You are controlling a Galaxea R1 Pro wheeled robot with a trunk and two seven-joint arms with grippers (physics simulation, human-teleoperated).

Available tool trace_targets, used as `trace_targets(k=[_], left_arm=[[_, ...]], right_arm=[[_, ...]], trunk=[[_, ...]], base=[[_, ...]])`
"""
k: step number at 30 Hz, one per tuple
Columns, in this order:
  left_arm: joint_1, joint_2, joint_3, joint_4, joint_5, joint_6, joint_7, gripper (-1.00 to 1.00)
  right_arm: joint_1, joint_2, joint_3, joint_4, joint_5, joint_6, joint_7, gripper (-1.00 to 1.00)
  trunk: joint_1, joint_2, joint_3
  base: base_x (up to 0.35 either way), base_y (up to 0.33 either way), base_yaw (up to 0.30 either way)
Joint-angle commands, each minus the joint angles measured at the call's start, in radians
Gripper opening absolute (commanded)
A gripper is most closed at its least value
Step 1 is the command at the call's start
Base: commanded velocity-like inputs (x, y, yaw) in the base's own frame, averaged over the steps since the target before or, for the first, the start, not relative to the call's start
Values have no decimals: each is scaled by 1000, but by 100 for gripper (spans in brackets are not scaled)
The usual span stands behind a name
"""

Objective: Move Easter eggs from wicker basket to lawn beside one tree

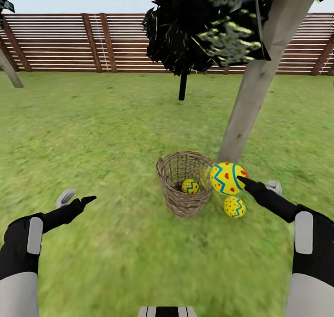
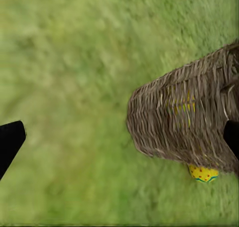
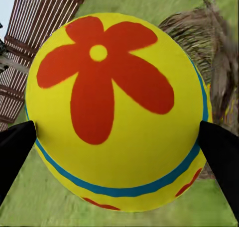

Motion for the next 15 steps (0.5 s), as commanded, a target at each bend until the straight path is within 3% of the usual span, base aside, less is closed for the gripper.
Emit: trace_targets(k=[1, 5, 8, 10, 12, 14, 15], left_arm=[[-1, 0, 2, 0, -4, 4, -5, 100], [-1, -2, 2, 0, -4, 4, -4, 100], [-1, -4, 2, 0, -5, 4, -4, 100], [-1, -6, 1, 0, -6, 3, -5, 100], [-1, -6, 1, 0, -6, 3, -7, 100], [-1, -7, 1, 0, -6, 3, -9, 100], [-1, -7, 1, 0, -6, 2, -9, 100]], right_arm=[[0, -1, -41, -1, 3, 6, 7, -100], [10, -23, -112, 2, 16, -5, 2, -100], [21, -38, -143, 8, 83, -43, -8, -100], [23, -37, -146, 42, 201, -164, -32, -100], [26, -33, -144, 107, 318, -341, -78, -100], [27, -32, -136, 168, 385, -480, -147, -100], [27, -33, -122, 207, 433, -569, -220, -100]], trunk=[[-1, 0, 3], [-3, 1, 19], [-4, 2, 30], [-5, 2, 38], [-6, 3, 46], [-7, 3, 54], [-8, 3, 57]], base=[[-340, 0, 0], [-243, 0, 0], [-24, 0, 0], [-3, 0, 0], [0, 0, 0], [0, 0, 0], [0, 0, 0]])
